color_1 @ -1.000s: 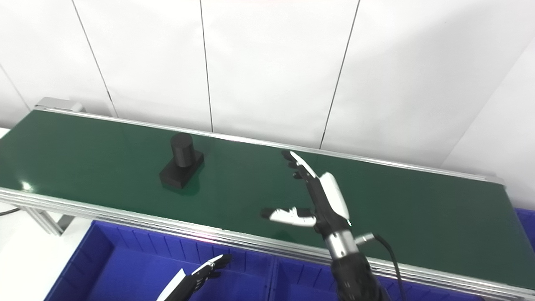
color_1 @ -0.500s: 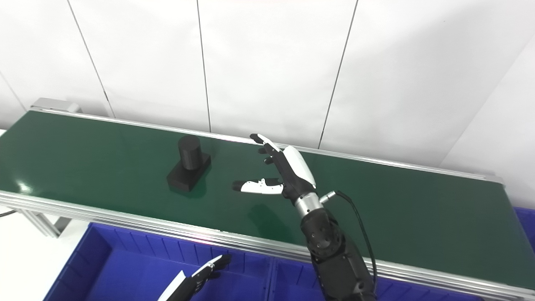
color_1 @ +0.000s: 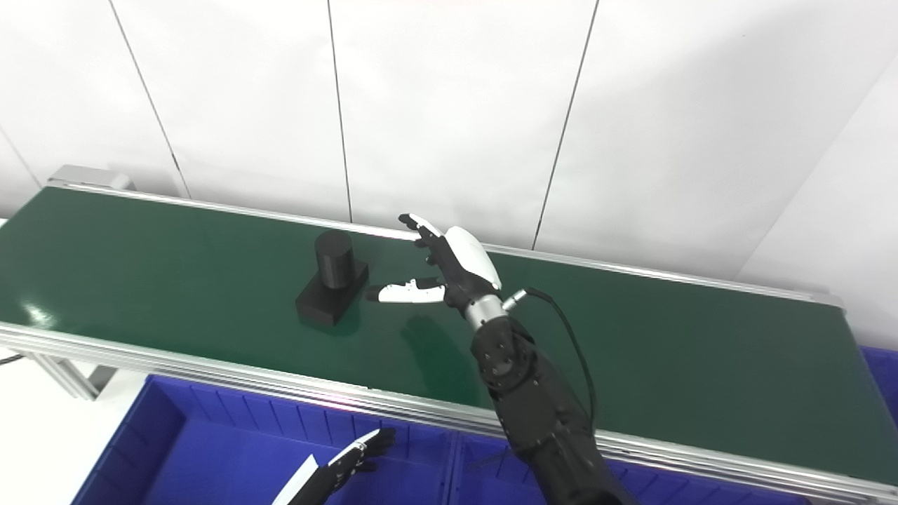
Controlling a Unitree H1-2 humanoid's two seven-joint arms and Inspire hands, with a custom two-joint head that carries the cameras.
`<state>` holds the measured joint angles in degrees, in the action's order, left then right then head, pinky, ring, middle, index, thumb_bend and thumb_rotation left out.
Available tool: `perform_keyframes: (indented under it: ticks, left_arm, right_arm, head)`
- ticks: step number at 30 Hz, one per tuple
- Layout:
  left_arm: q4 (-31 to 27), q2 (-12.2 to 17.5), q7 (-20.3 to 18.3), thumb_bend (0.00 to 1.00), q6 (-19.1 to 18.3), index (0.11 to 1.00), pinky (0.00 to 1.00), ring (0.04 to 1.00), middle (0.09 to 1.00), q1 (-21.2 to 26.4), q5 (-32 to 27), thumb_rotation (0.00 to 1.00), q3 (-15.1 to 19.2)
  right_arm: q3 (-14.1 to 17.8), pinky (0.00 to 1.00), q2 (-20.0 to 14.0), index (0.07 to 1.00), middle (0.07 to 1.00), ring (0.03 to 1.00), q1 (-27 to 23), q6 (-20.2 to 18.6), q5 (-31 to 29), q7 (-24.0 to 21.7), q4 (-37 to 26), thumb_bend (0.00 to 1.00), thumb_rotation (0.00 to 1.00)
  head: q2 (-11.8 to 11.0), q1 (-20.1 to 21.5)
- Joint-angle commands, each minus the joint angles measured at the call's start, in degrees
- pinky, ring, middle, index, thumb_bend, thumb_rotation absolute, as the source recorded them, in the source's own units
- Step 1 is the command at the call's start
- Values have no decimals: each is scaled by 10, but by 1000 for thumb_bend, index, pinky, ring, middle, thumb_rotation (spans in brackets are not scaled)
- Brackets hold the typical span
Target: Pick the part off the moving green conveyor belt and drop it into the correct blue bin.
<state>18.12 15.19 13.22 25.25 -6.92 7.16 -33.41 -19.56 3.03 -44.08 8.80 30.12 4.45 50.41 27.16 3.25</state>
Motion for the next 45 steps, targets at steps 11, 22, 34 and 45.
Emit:
perform_keyframes:
  ticks: [11,22,34,45]
  left_arm:
    - [-18,9,28,854,17,888,808,877,891,0,11,530,-14]
    - [-22,19,46,845,17,895,829,886,901,-8,8,509,-28]
    - [-30,23,53,840,17,892,799,873,898,-19,12,509,-28]
    - [-42,29,60,850,17,898,810,873,896,-34,20,530,-22]
  right_arm:
    - [-30,719,48,901,893,831,-116,67,8,112,177,928,547]
    - [-36,795,69,915,907,869,-154,63,-2,127,260,920,561]
    - [-38,738,83,866,871,822,-156,64,-11,145,289,894,464]
    - [-23,489,91,689,546,549,-136,80,-35,207,299,592,39]
  head:
    - [1,-4]
    - [5,-10]
    - [7,-12]
    - [14,-9]
